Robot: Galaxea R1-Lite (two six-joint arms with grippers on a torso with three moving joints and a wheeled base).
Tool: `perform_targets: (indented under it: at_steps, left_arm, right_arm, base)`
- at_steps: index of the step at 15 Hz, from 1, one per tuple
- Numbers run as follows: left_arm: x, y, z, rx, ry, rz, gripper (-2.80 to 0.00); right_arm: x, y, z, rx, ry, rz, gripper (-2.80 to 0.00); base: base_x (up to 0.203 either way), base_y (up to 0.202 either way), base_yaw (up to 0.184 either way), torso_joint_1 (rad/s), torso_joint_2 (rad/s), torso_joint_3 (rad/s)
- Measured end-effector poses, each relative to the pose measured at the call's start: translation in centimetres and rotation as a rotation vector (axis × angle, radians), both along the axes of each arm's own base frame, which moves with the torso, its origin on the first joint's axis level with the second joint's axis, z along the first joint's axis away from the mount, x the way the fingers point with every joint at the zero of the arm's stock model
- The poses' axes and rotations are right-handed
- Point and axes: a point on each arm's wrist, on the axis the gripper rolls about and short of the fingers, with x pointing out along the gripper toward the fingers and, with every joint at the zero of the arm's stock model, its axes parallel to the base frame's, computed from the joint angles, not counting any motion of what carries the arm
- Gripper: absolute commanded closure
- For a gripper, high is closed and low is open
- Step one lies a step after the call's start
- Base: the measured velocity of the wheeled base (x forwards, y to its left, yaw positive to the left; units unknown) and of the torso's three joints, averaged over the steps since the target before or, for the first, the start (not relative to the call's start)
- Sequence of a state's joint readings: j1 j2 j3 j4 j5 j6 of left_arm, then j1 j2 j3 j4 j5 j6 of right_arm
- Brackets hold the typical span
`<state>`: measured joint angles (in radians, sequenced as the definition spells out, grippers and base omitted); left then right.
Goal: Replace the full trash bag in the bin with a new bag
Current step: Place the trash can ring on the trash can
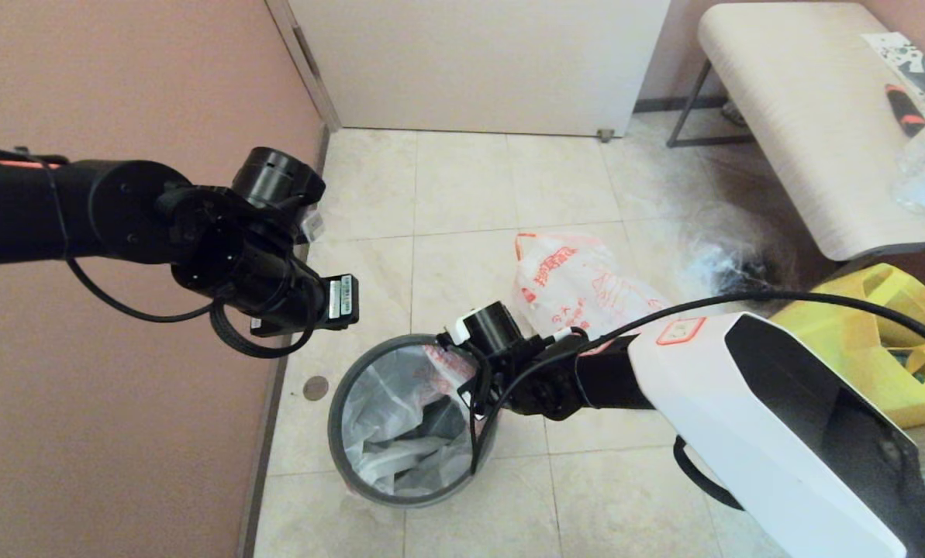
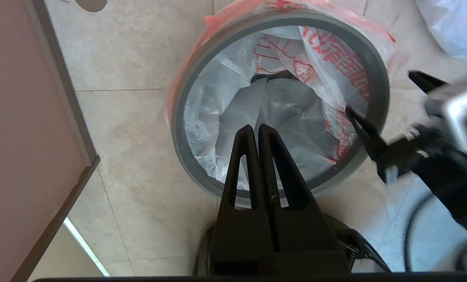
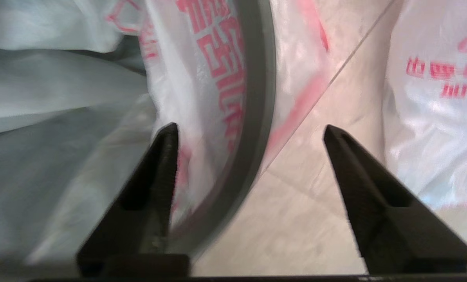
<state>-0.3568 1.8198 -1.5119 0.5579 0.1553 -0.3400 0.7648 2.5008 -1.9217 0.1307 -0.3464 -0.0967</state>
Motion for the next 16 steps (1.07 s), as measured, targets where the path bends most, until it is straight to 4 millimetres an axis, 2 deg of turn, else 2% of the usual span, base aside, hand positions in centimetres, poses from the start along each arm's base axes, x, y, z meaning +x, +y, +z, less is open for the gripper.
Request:
perform_targets:
  at_steps: [2, 4, 5, 8, 12, 16]
  left_arm:
    - [0.1, 0.3, 0.0, -0.006, 0.005, -0.006, 0.00]
    - [0.4, 1.0, -0.5, -0.028, 0.032, -0.057, 0.00]
    - [0.5, 1.4, -1.0, -0.048, 0.060, -0.118, 0.00]
    - [1.2, 2.0, -2.8, -0.188, 0.122, -0.298, 0.00]
    - [3.9, 3.4, -6.7, -0.379, 0.148, -0.388, 0.00]
    - [5.6, 3.8, -10.4, -0.392, 0.171, -0.370, 0.00]
  right_arm:
    - [-0.9, -1.0, 1.3, 0.021, 0.048, -0.037, -2.80]
    - [-0.9, -2.8, 2.7, 0.120, 0.107, -0.085, -2.80]
    - [-0.9, -3.8, 3.3, 0.182, 0.154, -0.082, 0.00]
    - [-1.0, -6.4, 4.2, 0.350, 0.274, 0.040, 0.00]
    - [-0.2, -8.6, 4.8, 0.516, 0.370, 0.213, 0.00]
    - [1.0, -8.9, 3.0, 0.547, 0.402, 0.263, 0.00]
  base:
    - [0.000, 0.000, 0.000, 0.000, 0.00, 0.000]
    - [0.000, 0.000, 0.000, 0.000, 0.00, 0.000]
    - [0.000, 0.000, 0.000, 0.000, 0.00, 0.000]
    - [0.000, 0.000, 0.000, 0.000, 0.00, 0.000]
    - [0.000, 0.000, 0.000, 0.000, 0.00, 0.000]
    - [0.000, 0.000, 0.000, 0.000, 0.00, 0.000]
